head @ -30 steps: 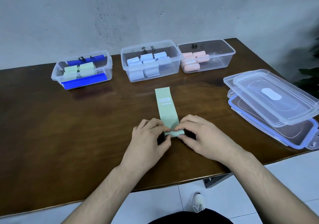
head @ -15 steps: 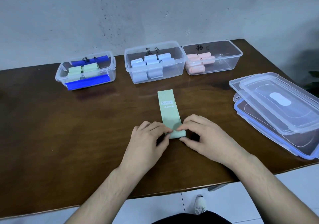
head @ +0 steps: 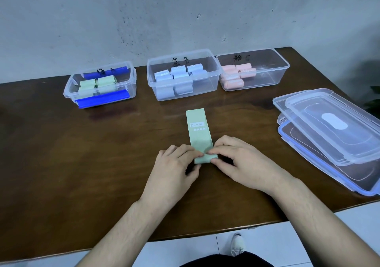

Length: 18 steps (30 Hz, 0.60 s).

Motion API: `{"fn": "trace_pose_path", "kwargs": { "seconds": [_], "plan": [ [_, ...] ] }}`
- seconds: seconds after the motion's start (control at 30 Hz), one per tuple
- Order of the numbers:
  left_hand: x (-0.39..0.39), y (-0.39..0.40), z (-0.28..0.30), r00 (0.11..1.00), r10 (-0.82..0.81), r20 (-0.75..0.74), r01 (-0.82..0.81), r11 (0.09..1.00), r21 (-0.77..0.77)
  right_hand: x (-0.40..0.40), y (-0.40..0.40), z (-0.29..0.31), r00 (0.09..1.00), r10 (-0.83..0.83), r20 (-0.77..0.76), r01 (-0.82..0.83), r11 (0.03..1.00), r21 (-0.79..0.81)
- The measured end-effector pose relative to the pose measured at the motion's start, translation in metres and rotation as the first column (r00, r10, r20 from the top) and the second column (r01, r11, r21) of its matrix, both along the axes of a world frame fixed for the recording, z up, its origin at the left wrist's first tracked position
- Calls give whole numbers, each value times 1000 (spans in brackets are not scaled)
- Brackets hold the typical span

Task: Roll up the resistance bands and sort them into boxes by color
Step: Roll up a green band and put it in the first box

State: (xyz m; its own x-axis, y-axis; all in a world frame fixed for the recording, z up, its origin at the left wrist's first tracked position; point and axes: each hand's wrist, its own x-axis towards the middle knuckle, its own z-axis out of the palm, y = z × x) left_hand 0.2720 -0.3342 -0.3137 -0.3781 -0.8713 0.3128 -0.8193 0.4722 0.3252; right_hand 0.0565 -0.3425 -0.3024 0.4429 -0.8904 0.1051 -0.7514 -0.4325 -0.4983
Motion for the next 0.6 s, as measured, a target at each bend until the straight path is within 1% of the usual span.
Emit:
{"fn": "trace_pose_path", "kwargs": {
  "seconds": [0.33,0.43,0.53,0.6],
  "plan": [
    [-3,-8,7,999,40,25,-41,998,55,4,-1,3,999,-30,17,30,999,-39],
    [-2,-2,11,998,25,54,-28,998,50,3,3,6,1000,-10,-13,10,999,-41],
    [-2,8,15,996,15,93,-23,996,81,1,11,8,999,1,-34,-2,1000,-18],
    [-3,11,18,992,16,123,-26,996,81,1,13,9,998,-12,-54,9,998,-59]
  ]
}}
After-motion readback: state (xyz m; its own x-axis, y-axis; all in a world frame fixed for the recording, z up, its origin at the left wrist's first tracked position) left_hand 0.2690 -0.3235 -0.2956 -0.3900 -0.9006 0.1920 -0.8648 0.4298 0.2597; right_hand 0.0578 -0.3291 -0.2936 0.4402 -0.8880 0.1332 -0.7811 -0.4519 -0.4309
